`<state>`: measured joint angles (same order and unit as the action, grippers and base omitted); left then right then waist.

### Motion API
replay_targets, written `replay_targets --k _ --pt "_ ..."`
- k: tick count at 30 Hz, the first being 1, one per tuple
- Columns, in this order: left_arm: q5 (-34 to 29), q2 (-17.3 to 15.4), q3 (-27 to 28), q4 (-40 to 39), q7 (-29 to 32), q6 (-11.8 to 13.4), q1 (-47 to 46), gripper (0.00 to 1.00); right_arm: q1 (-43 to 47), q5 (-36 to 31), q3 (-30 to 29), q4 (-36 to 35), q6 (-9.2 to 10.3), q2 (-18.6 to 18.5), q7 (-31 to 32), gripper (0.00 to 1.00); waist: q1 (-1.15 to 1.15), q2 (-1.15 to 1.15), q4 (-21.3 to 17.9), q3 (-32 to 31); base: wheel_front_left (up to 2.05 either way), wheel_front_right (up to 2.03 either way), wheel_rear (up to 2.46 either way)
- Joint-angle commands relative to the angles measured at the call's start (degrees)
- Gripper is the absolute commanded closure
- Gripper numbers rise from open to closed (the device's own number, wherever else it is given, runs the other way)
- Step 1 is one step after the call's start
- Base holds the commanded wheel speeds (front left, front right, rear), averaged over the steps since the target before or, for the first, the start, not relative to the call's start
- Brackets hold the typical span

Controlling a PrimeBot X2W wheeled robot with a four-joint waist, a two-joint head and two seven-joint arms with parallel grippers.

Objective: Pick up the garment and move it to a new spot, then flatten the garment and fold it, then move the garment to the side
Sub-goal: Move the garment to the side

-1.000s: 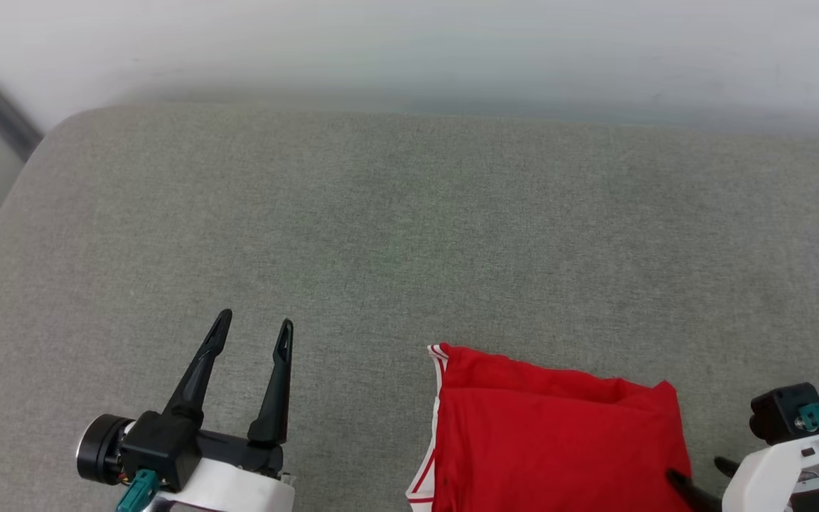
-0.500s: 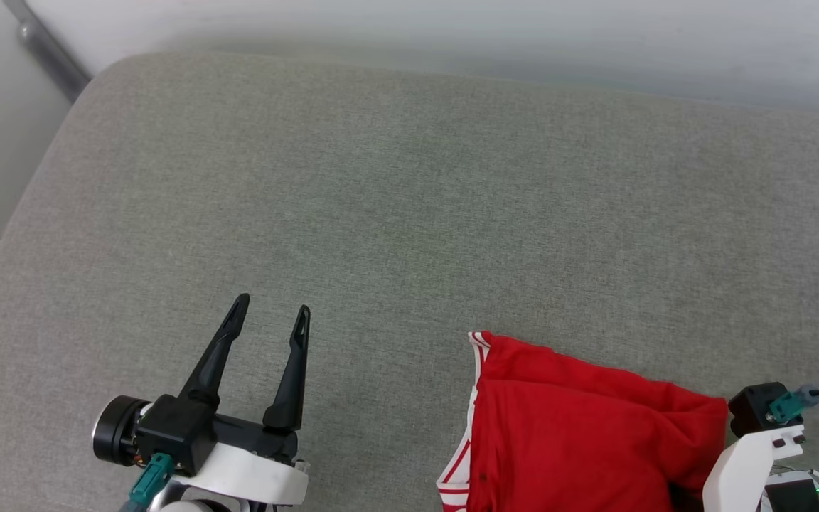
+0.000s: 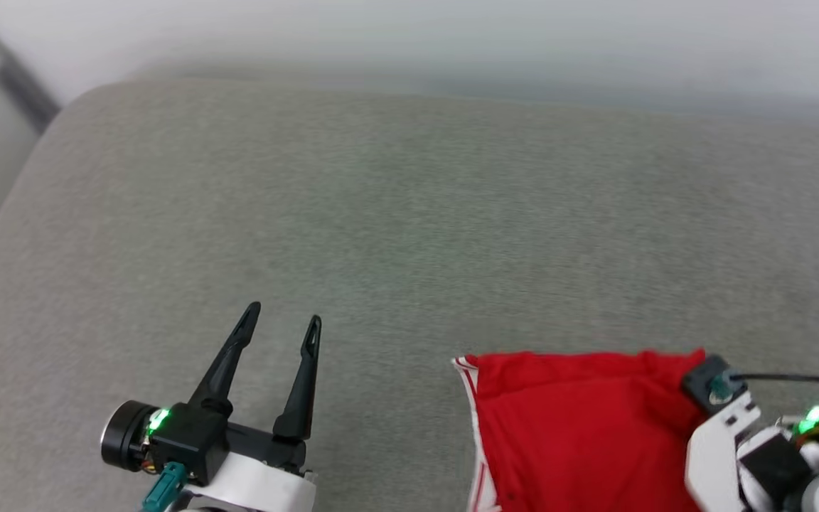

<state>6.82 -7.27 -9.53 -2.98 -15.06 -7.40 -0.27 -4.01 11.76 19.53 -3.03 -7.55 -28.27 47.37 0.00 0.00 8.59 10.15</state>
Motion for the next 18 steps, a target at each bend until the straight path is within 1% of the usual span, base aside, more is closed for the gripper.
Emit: replay_targets --k 1,4,6,9,12,15,16,18 --pt "0.1 0.1 -0.3 -0.7 -0.1 -0.1 -0.3 0.0 -2.9 -1.0 2.5 -1.3 0.1 -3.1 0.2 1.0 0.0 0.0 -3.7 -0.5 0.0 0.0 0.0" --pt "-0.2 -0.4 -1.5 -1.8 -0.1 -0.1 -0.9 0.0 -9.3 -2.0 7.7 -4.3 0.12 -9.4 1.4 1.0 0.0 0.0 -8.1 0.8 0.0 0.0 0.0" --pt "-0.3 -0.6 -2.7 -2.4 -0.1 -0.1 -1.9 0.0 -13.4 -1.9 10.5 -5.3 0.11 -12.9 2.1 1.0 0.0 0.0 -11.2 2.5 0.0 0.0 0.0" --pt "-0.4 -1.4 -5.2 -2.6 -0.1 -0.1 -4.3 0.0 -19.7 -1.9 13.1 -5.5 0.12 -17.5 1.5 1.0 0.0 0.0 -15.2 5.9 0.0 0.0 0.0" --pt "-0.1 -2.4 -6.7 -3.1 -0.1 -0.1 -6.6 0.0 -24.3 -0.8 13.7 -3.6 0.12 -21.1 0.5 1.0 0.0 0.0 -18.9 9.4 0.0 0.0 0.0" --pt "-0.1 -3.9 -8.0 -3.5 -0.1 -0.1 -9.1 0.0 -27.7 -0.4 12.8 -0.4 0.1 -23.9 -2.1 1.0 0.0 0.0 -21.8 13.2 0.0 0.0 0.0" --pt "-0.1 -3.9 -8.0 -3.5 -0.1 -0.1 -9.1 0.0 -27.7 -0.4 12.8 -0.4 0.1 -23.9 -2.1 1.0 0.0 0.0 -21.8 13.2 0.0 0.0 0.0" --pt "-0.3 -5.0 -9.1 -3.8 -0.1 -0.1 -10.8 0.0 -28.9 -0.1 11.1 2.8 0.12 -25.0 -4.1 1.0 0.0 0.0 -23.0 15.6 0.0 0.0 0.0"
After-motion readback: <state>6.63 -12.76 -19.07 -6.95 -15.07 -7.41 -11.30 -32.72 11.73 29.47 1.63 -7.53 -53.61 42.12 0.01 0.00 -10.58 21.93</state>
